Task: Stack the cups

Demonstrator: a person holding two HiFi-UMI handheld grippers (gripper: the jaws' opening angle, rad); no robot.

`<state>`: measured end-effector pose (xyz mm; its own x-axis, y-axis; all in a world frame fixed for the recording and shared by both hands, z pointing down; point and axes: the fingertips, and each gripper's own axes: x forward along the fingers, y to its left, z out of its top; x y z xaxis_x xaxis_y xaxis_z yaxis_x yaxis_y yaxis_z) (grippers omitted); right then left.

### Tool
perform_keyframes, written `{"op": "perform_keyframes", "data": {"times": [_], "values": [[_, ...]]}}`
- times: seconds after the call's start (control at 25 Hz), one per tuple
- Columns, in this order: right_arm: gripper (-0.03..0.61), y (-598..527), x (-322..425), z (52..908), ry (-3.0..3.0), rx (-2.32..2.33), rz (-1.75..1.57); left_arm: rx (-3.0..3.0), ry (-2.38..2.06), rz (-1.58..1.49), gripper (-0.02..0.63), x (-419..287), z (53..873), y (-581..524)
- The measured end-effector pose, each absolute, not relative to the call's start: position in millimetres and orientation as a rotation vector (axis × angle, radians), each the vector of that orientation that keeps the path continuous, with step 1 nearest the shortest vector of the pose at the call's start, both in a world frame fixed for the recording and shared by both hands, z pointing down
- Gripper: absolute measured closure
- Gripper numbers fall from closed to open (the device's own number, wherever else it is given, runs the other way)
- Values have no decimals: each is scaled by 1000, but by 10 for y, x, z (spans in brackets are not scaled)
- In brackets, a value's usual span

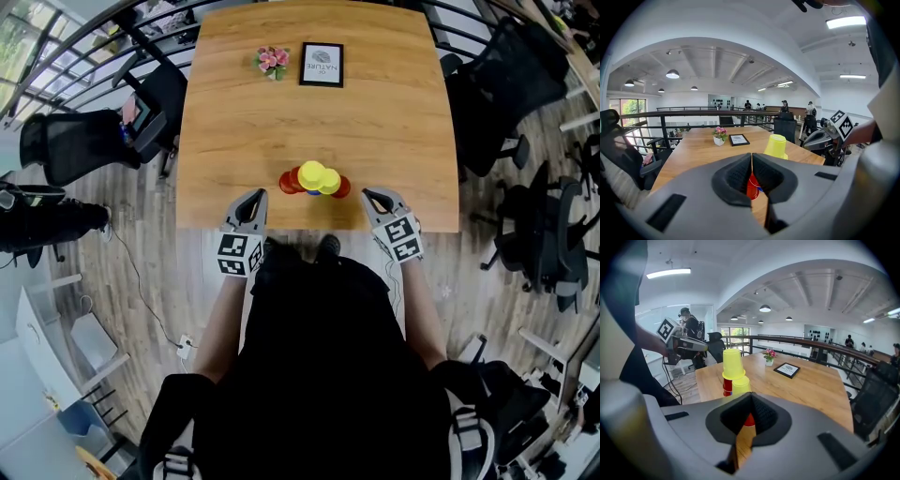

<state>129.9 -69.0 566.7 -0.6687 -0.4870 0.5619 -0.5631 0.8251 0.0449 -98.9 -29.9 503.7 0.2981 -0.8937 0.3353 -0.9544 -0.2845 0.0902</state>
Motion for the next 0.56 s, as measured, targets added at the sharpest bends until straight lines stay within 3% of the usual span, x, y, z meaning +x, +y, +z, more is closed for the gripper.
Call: {"op": "perform_keyframes", "data": {"times": [0.56], "values": [[572,-707,1319,5686,-2450,763,184,2305,-1680,337,588,-954,5028,-275]]}}
